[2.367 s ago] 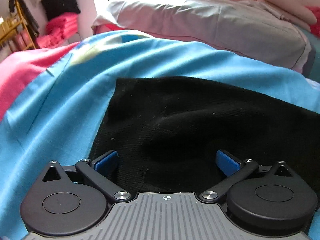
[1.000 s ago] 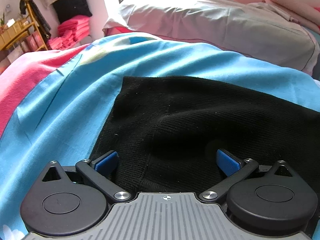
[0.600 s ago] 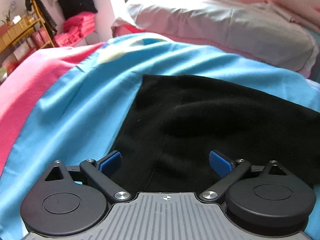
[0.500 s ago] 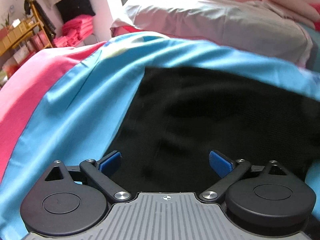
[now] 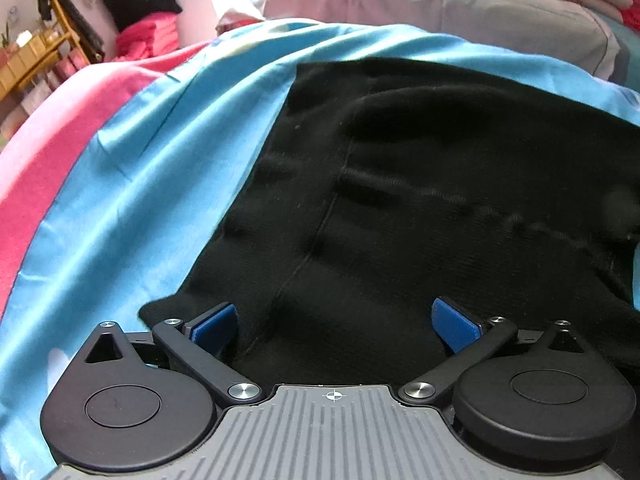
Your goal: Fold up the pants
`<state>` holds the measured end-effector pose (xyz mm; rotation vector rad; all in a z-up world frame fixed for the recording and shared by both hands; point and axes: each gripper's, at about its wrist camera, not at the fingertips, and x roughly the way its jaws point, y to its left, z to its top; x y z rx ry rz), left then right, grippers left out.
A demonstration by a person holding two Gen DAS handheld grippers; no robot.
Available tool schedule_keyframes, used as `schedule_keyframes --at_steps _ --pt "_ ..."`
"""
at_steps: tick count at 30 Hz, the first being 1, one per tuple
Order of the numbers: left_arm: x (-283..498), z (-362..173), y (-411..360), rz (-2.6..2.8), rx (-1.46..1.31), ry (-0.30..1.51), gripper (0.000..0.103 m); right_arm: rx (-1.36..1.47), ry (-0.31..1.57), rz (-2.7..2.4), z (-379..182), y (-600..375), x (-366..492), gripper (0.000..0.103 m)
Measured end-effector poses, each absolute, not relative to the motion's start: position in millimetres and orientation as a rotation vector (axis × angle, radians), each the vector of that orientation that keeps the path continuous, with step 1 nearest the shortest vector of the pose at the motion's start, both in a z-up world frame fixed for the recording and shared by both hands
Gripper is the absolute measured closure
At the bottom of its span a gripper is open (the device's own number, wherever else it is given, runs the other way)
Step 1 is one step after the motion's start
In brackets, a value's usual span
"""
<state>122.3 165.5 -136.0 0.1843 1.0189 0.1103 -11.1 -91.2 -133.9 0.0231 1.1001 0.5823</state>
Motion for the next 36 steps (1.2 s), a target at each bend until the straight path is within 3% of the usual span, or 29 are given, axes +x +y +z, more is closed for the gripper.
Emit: schedule_keyframes --at_steps 3,6,8,11,15,18,26,29,31,34,36 --pt "109 -136 170 0.07 0.241 1.006 0.0 -0.082 1.08 0.65 -130 -84 -38 0.094" --pt "106 -137 180 0.054 0.217 1.009 0.0 0.022 1.143 0.589 -122 -95 -17 0.081" --pt "112 -134 181 0.07 0.196 1.035 0.0 0.067 1.078 0.546 -110 -102 -11 0.066" --pt "113 -126 169 0.064 0.229 1.009 0.0 0.072 0.997 0.399 -97 -122 -11 0.059" --pt "106 -123 147 0.002 0.298 0.97 0.0 0.03 1.115 0.205 -133 -137 -19 0.059" --pt "103 -139 140 -0.009 0.379 0.973 0.0 0.061 1.117 0.258 -124 -146 -41 0.058" --pt "113 -129 153 0.058 0.278 1.042 0.0 0.233 0.883 -0.24 -102 -285 -58 0.051" --pt "113 -136 141 0.078 0.329 1.059 0.0 0.205 1.011 -0.339 -135 -317 -47 0.047" --pt "110 -135 137 0.089 0.357 1.047 0.0 0.19 1.02 -0.282 -136 -320 -57 0.048" --pt "112 -136 135 0.09 0.366 1.051 0.0 0.219 1.051 -0.322 -127 -331 -72 0.06" --pt "113 -135 136 0.098 0.355 1.063 0.0 0.32 0.947 -0.428 -112 -355 -94 0.051"
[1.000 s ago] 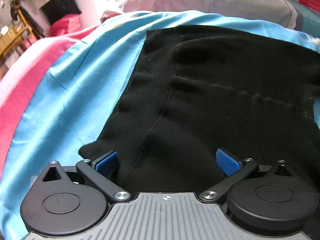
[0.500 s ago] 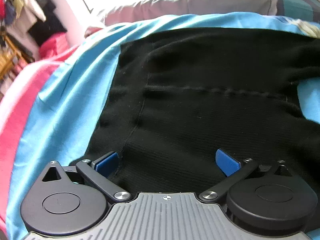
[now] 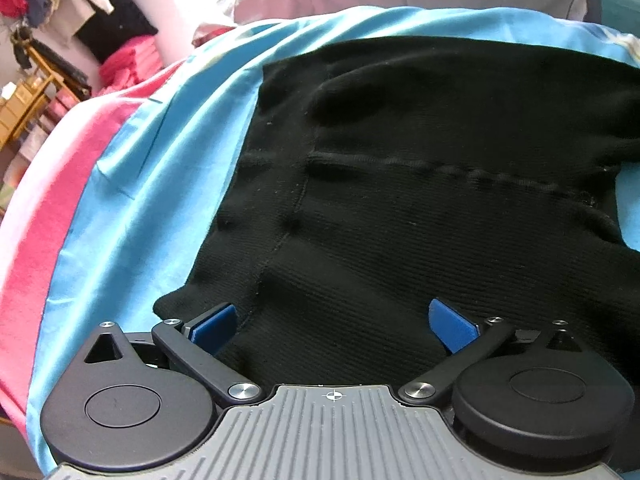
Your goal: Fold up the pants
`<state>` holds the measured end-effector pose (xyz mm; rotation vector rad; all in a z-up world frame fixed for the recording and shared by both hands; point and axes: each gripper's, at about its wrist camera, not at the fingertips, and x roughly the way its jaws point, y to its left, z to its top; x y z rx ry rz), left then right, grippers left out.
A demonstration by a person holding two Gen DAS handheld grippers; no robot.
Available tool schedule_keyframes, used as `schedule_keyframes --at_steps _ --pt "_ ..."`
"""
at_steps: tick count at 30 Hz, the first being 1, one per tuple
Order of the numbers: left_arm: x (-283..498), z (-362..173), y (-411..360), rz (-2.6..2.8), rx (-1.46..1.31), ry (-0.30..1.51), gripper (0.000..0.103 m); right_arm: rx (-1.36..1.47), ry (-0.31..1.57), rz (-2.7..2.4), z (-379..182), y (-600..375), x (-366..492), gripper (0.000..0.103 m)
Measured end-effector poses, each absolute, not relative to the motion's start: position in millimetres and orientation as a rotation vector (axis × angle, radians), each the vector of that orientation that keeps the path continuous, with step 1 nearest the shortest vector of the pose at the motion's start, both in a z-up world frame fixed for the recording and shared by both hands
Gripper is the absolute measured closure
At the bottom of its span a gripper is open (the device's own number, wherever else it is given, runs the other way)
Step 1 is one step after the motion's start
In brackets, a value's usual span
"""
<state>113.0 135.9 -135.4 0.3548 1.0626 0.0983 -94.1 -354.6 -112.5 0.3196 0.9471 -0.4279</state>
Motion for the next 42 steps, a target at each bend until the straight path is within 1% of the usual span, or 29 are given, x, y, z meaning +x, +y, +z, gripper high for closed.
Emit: schedule_keyframes --at_steps 1,2,4,5,6,7,8,9,10,13,15,16,18,20,21,23,27,32,33,34,36,37,39,42 --pt "113 -135 138 0.103 0.344 1.066 0.0 0.382 0.906 -0.496 -112 -365 -99 0.035" --pt "113 -136 139 0.108 0.331 1.069 0.0 0.444 0.886 -0.565 -115 -376 -101 0.025" --pt "113 -137 139 0.12 0.316 1.071 0.0 0.561 0.877 -0.655 -129 -397 -94 0.027" --pt "113 -137 139 0.125 0.316 1.072 0.0 0.59 0.864 -0.678 -134 -401 -90 0.027" --pt "113 -137 138 0.129 0.319 1.072 0.0 0.573 0.827 -0.692 -137 -397 -83 0.029" --pt "113 -137 137 0.13 0.326 1.071 0.0 0.544 0.824 -0.679 -139 -394 -76 0.04" --pt "113 -136 135 0.131 0.333 1.071 0.0 0.476 0.829 -0.685 -141 -389 -72 0.072" --pt "113 -136 134 0.13 0.341 1.071 0.0 0.386 0.843 -0.665 -141 -380 -68 0.093" --pt "113 -136 134 0.129 0.347 1.07 0.0 0.383 0.853 -0.636 -140 -384 -68 0.093" --pt "112 -136 134 0.127 0.34 1.072 0.0 0.525 0.84 -0.717 -137 -407 -85 0.093" --pt "112 -136 137 0.13 0.318 1.074 0.0 0.551 0.843 -0.732 -138 -405 -89 0.092" --pt "112 -136 137 0.132 0.307 1.075 0.0 0.519 0.857 -0.733 -137 -400 -85 0.091" --pt "113 -137 140 0.133 0.286 1.08 0.0 0.514 0.849 -0.759 -132 -399 -80 0.086" --pt "113 -137 142 0.131 0.27 1.084 0.0 0.51 0.832 -0.823 -121 -403 -84 0.071" --pt "113 -137 143 0.13 0.265 1.084 0.0 0.462 0.818 -0.851 -115 -396 -84 0.07" --pt "113 -137 146 0.124 0.259 1.083 0.0 0.362 0.792 -0.835 -107 -375 -83 0.048" --pt "113 -138 149 0.123 0.237 1.083 0.0 0.221 0.781 -0.6 -96 -317 -76 0.048" --pt "114 -138 150 0.119 0.233 1.084 0.0 0.047 0.826 -0.261 -106 -240 -54 0.048" --pt "114 -138 151 0.118 0.232 1.084 0.0 0.04 0.848 -0.217 -110 -229 -52 0.047" --pt "114 -138 151 0.117 0.23 1.086 0.0 0.033 0.891 -0.18 -118 -222 -48 0.042" --pt "115 -135 153 0.122 0.215 1.1 0.0 -0.016 1.023 -0.14 -137 -210 -44 0.041" --pt "114 -131 155 0.125 0.197 1.112 0.0 -0.031 1.0 -0.134 -136 -211 -46 0.04" --pt "106 -114 164 0.104 0.128 1.1 0.0 0.009 0.989 -0.116 -126 -219 -51 0.04" --pt "87 -91 182 0.092 0.047 1.066 0.0 0.147 0.951 -0.141 -111 -241 -74 0.04"
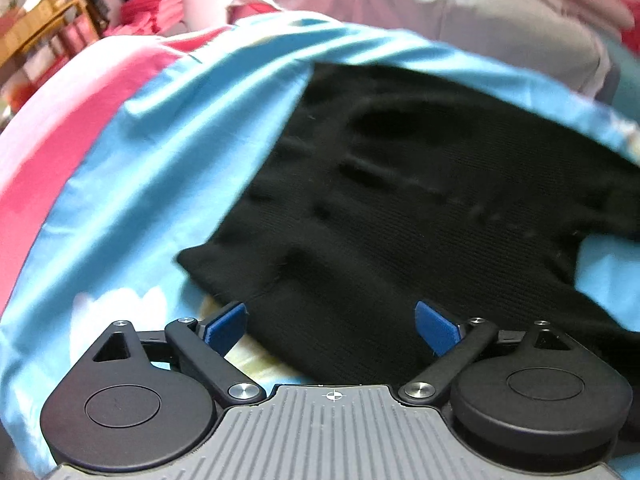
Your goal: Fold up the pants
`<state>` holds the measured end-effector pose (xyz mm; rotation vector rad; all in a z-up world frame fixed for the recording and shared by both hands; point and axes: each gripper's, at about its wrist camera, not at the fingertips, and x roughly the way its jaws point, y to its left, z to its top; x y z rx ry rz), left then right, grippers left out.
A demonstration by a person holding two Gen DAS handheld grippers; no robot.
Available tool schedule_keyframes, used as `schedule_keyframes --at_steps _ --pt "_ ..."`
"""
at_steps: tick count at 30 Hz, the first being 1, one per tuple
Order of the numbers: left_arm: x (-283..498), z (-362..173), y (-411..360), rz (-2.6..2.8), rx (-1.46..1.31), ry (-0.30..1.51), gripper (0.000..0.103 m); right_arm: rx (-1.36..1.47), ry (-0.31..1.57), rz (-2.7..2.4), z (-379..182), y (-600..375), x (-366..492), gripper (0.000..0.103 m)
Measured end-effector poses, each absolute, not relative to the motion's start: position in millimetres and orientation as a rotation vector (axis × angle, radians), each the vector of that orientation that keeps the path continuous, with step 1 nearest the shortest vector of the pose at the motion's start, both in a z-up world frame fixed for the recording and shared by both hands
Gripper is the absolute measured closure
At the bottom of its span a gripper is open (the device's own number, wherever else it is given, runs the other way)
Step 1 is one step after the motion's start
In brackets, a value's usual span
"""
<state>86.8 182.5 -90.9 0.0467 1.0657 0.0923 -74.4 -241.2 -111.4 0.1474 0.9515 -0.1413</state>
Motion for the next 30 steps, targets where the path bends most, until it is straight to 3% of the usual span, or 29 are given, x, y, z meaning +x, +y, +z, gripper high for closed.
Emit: schedule_keyframes --at_steps 9,22,23,24,25,26,30 --pt "82 -117 246 0.067 -0.498 1.253 0.0 0.587 0.906 -0.301 -111 -323 -130 0.045" --pt "105 -126 241 0.06 -0.543 1.176 0.0 1.047 0.679 -0.474 -145 -405 -161 0.046" --pt "107 -126 241 0.072 -0.532 1.175 0.0 1.043 0.675 -0.465 -146 -406 -159 0.05" --pt "107 -125 243 0.074 -0.533 1.17 0.018 1.03 0.677 -0.46 -147 -406 -157 0.058" --pt "107 -126 245 0.071 -0.547 1.175 0.032 1.014 0.694 -0.461 -148 -407 -154 0.085" --pt "110 -129 248 0.08 -0.569 1.191 0.033 1.0 0.732 -0.465 -152 -408 -149 0.096" --pt "119 -118 253 0.057 -0.617 1.15 0.035 0.905 0.799 -0.418 -139 -410 -130 0.096"
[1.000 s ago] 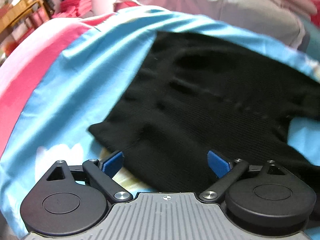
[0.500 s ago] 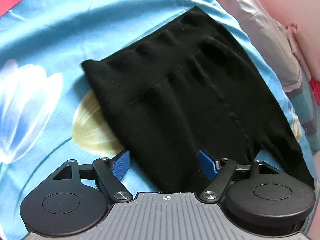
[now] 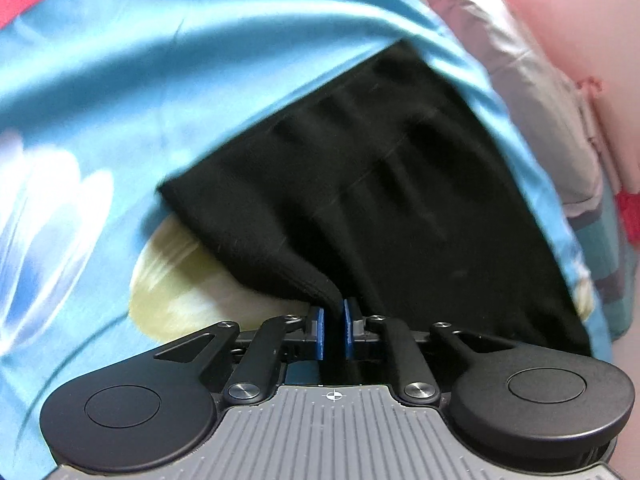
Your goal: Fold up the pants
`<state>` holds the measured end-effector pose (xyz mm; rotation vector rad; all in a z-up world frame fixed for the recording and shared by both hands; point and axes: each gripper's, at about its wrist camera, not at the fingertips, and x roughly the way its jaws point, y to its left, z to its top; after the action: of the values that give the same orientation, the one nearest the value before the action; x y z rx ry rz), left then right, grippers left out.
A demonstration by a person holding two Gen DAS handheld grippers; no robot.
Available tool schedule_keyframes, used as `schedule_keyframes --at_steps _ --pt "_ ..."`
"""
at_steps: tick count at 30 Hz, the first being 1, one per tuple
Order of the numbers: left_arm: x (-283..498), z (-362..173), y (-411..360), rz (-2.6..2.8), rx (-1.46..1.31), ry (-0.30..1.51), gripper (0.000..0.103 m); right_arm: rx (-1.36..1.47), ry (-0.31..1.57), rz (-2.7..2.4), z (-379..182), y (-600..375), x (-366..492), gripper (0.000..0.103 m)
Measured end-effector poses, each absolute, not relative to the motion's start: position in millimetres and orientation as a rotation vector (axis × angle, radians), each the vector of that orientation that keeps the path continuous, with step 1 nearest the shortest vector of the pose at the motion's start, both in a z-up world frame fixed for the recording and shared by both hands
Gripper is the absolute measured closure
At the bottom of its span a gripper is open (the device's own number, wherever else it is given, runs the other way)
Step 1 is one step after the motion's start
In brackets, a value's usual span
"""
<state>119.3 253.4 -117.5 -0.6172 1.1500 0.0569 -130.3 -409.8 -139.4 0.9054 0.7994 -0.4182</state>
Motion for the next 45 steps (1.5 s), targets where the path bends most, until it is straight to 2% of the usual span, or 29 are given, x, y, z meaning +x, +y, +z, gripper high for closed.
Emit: schedule_keyframes --at_steps 9,16,17,18,19,21,22,23,25,27,31,40,42,43,45 --pt "193 -61 221 -0.059 -0.552 1.017 0.039 0.909 0.687 -0.289 -83 -452 -47 0.096" --pt "289 -78 188 -0.05 -0.47 1.073 0.042 0.965 0.702 -0.29 -106 -497 68 0.096" --pt "303 -81 185 -0.035 -0.455 1.088 0.037 0.967 0.71 -0.299 -112 -501 82 0.096" --pt "312 -84 184 -0.033 -0.452 1.094 0.024 0.95 0.719 -0.299 -119 -504 96 0.095" --pt "318 -84 186 -0.03 -0.459 1.102 0.02 0.932 0.722 -0.283 -124 -506 109 0.09" --pt "327 -77 195 -0.018 -0.51 1.108 0.007 0.961 0.693 -0.305 -130 -510 116 0.072" --pt "326 -69 203 -0.031 -0.542 1.072 0.006 0.974 0.64 -0.311 -129 -513 111 0.054" --pt "320 -58 213 -0.022 -0.565 1.0 0.0 0.976 0.573 -0.316 -126 -515 103 0.047" --pt "307 -41 224 0.034 -0.545 0.897 0.0 0.937 0.495 -0.38 -117 -517 83 0.045" --pt "294 -35 225 0.08 -0.466 0.876 0.0 0.844 0.482 -0.419 -109 -512 64 0.044" --pt "265 -48 203 0.098 -0.298 0.904 0.0 0.695 0.454 -0.636 -105 -494 17 0.03" --pt "226 -93 143 0.049 -0.122 1.023 0.0 0.427 0.516 -0.698 -119 -477 37 0.035" --pt "227 -99 132 0.048 -0.058 1.032 0.0 0.381 0.577 -0.656 -123 -481 58 0.062" --pt "228 -103 128 0.046 -0.032 1.035 0.0 0.375 0.628 -0.621 -128 -486 70 0.101" --pt "230 -109 121 0.054 0.012 1.047 0.0 0.366 0.726 -0.608 -139 -502 93 0.101"
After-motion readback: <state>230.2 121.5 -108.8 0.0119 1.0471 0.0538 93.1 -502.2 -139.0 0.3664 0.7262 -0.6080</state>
